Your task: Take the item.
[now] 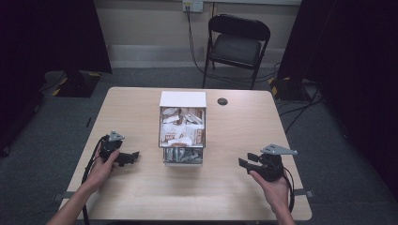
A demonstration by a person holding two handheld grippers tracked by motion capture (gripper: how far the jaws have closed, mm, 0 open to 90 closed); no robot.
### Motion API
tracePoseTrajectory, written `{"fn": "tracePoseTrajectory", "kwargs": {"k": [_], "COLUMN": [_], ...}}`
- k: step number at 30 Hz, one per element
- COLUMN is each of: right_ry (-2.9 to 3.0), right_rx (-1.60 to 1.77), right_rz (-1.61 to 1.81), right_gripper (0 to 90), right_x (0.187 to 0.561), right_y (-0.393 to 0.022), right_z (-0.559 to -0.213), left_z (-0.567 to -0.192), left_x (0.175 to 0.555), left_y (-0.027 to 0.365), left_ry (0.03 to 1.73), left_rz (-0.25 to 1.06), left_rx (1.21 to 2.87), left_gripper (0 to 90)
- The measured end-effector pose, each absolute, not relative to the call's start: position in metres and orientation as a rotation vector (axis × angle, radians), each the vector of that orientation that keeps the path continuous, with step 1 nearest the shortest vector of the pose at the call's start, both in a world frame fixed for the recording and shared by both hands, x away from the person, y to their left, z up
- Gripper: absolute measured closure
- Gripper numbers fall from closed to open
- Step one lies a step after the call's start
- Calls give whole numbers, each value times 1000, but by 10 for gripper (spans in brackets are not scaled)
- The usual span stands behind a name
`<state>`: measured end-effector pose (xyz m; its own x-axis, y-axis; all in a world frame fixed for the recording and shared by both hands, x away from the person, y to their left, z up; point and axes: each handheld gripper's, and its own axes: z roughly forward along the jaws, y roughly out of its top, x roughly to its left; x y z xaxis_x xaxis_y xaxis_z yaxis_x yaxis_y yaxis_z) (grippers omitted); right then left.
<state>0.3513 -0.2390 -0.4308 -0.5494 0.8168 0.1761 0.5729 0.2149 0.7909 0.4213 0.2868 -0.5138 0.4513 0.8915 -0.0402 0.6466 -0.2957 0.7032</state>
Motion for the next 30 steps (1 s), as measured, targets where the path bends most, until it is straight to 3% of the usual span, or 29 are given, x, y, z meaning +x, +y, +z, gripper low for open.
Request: {"fn": "tracePoseTrajectory", "kwargs": {"k": [20, 28, 30], "right_ry": [2261, 2222, 2213], "right_rx": [1173, 1105, 1080], "right_rz": [1355, 1393, 1408], "right_gripper": [520, 487, 526], "right_x": [341, 342, 343], "right_y": [-204, -205, -203], "right_z": [-400, -368, -358], "left_z": [-514, -514, -514], "left_x": [421, 421, 421], "left_y": [287, 287, 287], "left_ry": [1281, 1281, 1281], "left_rz": [479, 479, 479], "left_rx": [2046, 2045, 2046], "left_gripper": [0, 0, 0]}}
